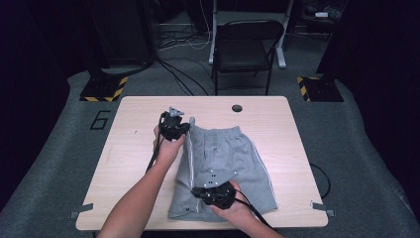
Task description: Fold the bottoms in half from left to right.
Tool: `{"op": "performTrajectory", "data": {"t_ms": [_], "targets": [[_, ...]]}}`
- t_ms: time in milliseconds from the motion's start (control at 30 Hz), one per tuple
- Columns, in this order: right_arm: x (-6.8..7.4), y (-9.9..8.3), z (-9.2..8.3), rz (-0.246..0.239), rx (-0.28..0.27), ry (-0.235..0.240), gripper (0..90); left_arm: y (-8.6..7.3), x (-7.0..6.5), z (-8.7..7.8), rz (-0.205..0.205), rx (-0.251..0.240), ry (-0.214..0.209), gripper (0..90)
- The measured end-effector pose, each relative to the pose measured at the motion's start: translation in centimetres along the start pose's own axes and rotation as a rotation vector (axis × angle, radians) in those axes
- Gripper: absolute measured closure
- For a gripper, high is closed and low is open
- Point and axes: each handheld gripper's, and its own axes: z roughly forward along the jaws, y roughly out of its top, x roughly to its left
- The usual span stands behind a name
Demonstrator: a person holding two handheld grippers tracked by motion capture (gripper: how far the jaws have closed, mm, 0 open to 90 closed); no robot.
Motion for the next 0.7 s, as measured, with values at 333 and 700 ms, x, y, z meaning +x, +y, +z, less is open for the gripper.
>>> {"op": "performTrajectory", "data": {"t_ms": [333,700], "targets": [[-0.3,1.4,-4.5,-0.024,-0.066,-0.044,85.7,2.8,-2.3,-0.6,-0.004,-0.041,-0.045,86.7],[-1.2,1.0,-10.2,-0.01,-0.09,-0.141,85.8,5.1,-5.9,2.3,0.006,-0.024,-0.1,86.7]]}}
